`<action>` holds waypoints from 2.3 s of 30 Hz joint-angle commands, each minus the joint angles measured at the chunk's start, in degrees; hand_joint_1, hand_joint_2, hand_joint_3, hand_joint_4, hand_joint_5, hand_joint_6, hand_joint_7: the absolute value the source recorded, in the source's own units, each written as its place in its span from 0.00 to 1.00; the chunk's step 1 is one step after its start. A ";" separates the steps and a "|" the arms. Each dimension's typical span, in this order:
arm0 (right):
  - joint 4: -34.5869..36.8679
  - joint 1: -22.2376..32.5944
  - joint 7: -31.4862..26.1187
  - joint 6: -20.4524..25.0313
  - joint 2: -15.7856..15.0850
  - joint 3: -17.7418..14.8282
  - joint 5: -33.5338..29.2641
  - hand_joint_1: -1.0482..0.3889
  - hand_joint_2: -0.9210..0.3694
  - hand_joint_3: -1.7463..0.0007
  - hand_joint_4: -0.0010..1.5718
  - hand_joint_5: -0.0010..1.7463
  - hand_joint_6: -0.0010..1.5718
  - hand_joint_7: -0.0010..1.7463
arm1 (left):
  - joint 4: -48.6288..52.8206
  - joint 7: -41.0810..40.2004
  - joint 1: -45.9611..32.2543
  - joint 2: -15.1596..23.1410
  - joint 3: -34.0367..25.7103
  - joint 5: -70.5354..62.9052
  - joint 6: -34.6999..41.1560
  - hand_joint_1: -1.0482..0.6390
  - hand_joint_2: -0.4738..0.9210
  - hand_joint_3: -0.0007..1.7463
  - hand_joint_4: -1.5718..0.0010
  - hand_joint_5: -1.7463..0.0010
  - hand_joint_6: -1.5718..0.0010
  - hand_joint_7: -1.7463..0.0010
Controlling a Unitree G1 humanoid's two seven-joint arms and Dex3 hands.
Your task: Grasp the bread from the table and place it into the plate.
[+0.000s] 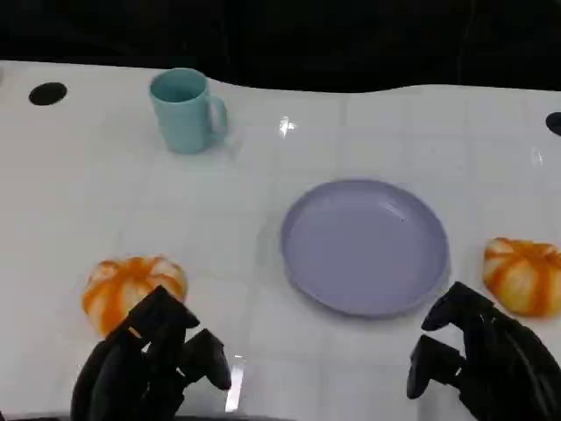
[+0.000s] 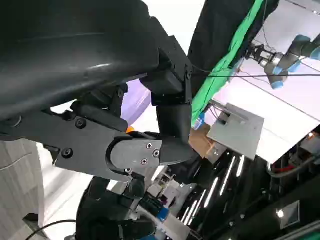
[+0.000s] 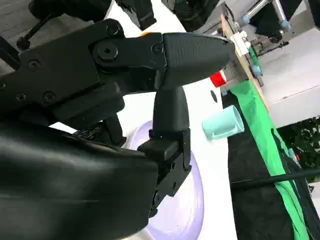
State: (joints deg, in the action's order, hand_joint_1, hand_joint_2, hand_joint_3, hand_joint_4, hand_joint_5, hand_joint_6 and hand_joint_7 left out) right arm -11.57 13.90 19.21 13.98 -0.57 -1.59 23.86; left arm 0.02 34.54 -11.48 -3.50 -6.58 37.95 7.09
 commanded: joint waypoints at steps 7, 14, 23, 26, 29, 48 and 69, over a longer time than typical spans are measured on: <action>0.11 -0.17 0.43 -0.45 -0.53 -0.37 0.30 0.34 0.00 0.76 0.46 1.00 0.28 0.99 | -0.23 0.19 0.20 0.84 -0.41 -0.27 0.26 0.32 1.00 0.22 0.55 0.00 0.64 0.20; 0.05 -0.16 0.19 -0.12 -0.25 -0.54 0.64 0.34 0.00 0.77 0.46 1.00 0.28 0.99 | 0.02 -0.05 0.23 0.65 -0.41 -1.27 -0.72 0.32 1.00 0.22 0.54 0.00 0.64 0.19; -0.40 0.06 0.00 -0.31 -0.18 -0.33 0.34 0.34 0.00 0.77 0.46 1.00 0.28 0.98 | 0.16 0.47 0.38 0.51 -0.68 -0.46 -0.07 0.32 1.00 0.21 0.55 0.00 0.65 0.19; -0.57 0.18 -0.20 -0.26 0.10 -0.27 0.42 0.34 0.00 0.76 0.46 1.00 0.28 0.98 | -0.52 -0.25 0.25 0.96 -0.46 -2.19 -1.18 0.31 1.00 0.21 0.55 0.00 0.64 0.19; -0.69 0.24 -0.32 -0.13 0.31 -0.30 0.61 0.35 0.00 0.76 0.46 1.00 0.28 0.98 | -0.80 -0.35 0.17 1.13 -0.40 -3.05 -1.79 0.31 1.00 0.22 0.57 0.00 0.66 0.20; -0.91 0.27 -0.34 -0.04 0.02 0.13 0.35 0.34 0.00 0.76 0.46 1.00 0.27 0.99 | -14.20 -10.57 -3.32 8.82 3.19 -30.87 -15.27 0.32 1.00 0.07 0.77 0.63 0.64 0.99; -1.53 0.59 -0.65 -0.20 -0.06 0.70 -0.17 0.34 0.00 0.76 0.47 1.00 0.27 1.00 | -22.48 -24.30 -6.01 16.81 5.20 -59.38 -20.64 0.37 0.97 0.00 0.89 0.88 0.80 1.00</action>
State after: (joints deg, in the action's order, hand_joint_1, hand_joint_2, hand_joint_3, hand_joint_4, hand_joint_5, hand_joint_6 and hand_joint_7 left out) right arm -12.22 14.21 19.04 13.98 -0.23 -0.55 23.69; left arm -21.62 12.71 -16.84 11.80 -1.36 -18.23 -11.96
